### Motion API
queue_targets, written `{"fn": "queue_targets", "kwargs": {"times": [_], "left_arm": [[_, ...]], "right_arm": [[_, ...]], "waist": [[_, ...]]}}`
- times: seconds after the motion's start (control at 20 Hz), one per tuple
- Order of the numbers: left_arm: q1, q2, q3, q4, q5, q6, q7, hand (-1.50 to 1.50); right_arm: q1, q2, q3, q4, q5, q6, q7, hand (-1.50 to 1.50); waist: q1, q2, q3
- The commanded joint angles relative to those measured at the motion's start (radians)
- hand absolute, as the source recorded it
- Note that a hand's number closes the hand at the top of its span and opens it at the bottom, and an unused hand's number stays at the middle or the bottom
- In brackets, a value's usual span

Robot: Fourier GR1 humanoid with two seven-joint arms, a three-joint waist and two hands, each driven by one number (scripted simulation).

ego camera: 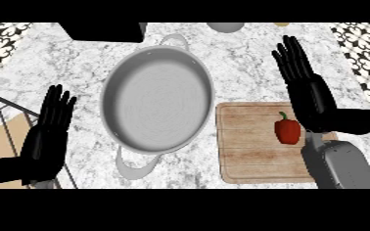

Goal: Pick the bell pepper from the cutting board and place it in the pot

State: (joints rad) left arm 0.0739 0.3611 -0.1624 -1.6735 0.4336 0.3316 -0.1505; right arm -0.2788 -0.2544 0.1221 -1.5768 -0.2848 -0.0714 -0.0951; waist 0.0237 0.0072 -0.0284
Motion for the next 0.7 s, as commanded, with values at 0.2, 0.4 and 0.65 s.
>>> {"fn": "queue_targets", "kwargs": {"times": [0.2,0.4,0.65], "left_arm": [[-0.155,0.277,-0.023,0.305,-0.056,-0.042,0.128,0.0],[-0.124,0.249,-0.075,0.359,-0.05,0.016,0.212,0.0],[-0.165,0.279,-0.114,0.366,-0.119,0.08,0.312,0.0]], "right_arm": [[0.047,-0.076,-0.067,0.117,0.2,-0.239,0.11,1.5],[0.104,-0.221,-0.199,0.168,0.451,-0.525,0.087,-1.5],[0.178,-0.085,-0.081,0.173,0.737,-0.829,0.129,-1.5]], "waist": [[-0.015,0.0,0.03],[-0.075,-0.006,0.023],[-0.035,-0.009,0.026]]}}
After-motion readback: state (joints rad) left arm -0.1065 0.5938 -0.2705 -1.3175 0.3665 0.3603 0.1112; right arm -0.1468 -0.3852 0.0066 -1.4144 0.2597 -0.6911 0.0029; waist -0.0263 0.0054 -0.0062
